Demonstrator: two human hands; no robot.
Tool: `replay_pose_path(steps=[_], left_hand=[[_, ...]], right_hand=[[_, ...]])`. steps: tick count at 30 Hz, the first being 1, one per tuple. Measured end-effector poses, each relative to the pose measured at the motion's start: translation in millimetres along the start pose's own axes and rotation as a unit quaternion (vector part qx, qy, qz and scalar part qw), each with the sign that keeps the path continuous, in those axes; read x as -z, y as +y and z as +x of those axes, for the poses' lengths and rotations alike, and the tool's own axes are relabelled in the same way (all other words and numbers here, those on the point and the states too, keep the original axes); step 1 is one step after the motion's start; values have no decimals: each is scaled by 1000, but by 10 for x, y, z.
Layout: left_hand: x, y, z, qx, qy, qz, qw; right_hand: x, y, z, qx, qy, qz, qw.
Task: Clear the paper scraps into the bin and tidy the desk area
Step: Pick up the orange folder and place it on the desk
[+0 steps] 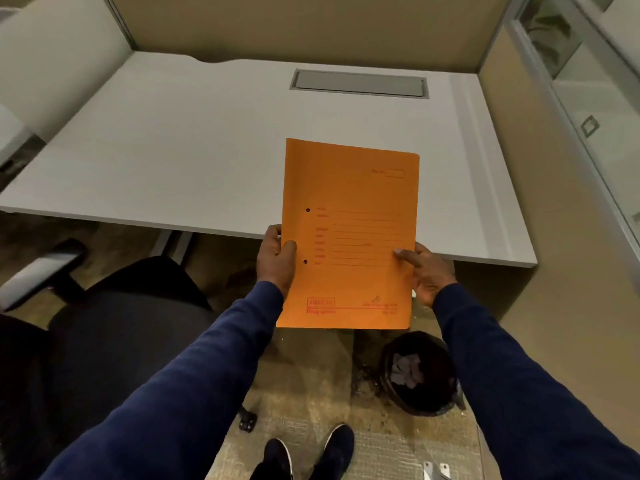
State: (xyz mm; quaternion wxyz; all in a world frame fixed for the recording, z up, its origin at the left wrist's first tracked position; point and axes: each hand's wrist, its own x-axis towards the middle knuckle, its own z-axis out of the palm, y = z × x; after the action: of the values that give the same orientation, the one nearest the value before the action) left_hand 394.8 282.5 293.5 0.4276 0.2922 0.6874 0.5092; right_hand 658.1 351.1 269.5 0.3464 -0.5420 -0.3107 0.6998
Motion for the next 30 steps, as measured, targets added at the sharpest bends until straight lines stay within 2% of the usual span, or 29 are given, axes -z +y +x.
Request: replay_pose_path(steps=[8,10,14,17,22,30], left_hand=[[-444,-78,-119,5,-51,23,998],[-597,-107,-147,11,-52,32,998],[-772,-146,-157,45,-36,4,998],[-828,-171,-121,58,-30,-4,998],[-882,-190,-87,58,-30,11,998],[-1001,-221,-168,65,-38,21,997]], right_hand=[[385,-87,87,-7,93,-39,995],[516,-67,117,4,146,-80,986],[695,144,-58,17,232,-142,962],[814,474,-284,-5,240,-154,958],[810,895,-362,-102,206,-64,971],[745,1010,-272,-92,265,25,959]])
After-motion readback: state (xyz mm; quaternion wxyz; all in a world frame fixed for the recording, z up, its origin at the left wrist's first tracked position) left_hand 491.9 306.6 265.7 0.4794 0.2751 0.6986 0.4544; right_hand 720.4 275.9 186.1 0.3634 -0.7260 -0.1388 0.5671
